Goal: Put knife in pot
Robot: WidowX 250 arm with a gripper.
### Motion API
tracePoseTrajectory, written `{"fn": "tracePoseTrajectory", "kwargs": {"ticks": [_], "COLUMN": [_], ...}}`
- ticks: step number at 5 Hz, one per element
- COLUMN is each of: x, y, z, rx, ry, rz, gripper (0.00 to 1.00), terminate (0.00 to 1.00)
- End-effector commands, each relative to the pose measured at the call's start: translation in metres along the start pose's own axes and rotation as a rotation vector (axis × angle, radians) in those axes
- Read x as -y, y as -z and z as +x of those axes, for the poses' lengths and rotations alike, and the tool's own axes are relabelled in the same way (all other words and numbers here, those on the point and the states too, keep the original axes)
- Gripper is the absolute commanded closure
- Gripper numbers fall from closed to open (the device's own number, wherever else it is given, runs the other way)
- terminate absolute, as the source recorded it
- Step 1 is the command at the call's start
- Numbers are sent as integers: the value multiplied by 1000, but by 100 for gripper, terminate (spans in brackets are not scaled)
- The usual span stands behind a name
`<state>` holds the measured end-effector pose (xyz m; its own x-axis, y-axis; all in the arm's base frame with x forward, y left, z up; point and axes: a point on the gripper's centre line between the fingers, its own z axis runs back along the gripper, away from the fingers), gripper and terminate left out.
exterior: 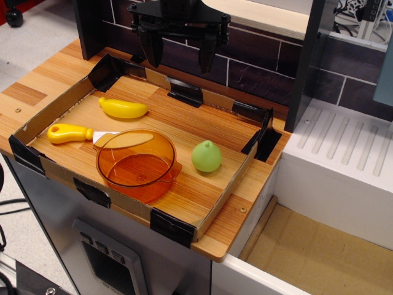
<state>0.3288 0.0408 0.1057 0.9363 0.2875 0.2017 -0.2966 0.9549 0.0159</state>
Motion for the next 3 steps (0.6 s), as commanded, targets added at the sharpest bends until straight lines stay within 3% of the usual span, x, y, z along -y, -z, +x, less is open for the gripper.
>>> {"fn": "tracePoseTrajectory", "kwargs": {"ticks": [1,3], "x": [0,-32], "y": [0,-4], "z": [0,-25], "rx": [0,-82], "ry": [0,486], "rz": [0,-44], "gripper": [0,0], "terminate": [0,0]}}
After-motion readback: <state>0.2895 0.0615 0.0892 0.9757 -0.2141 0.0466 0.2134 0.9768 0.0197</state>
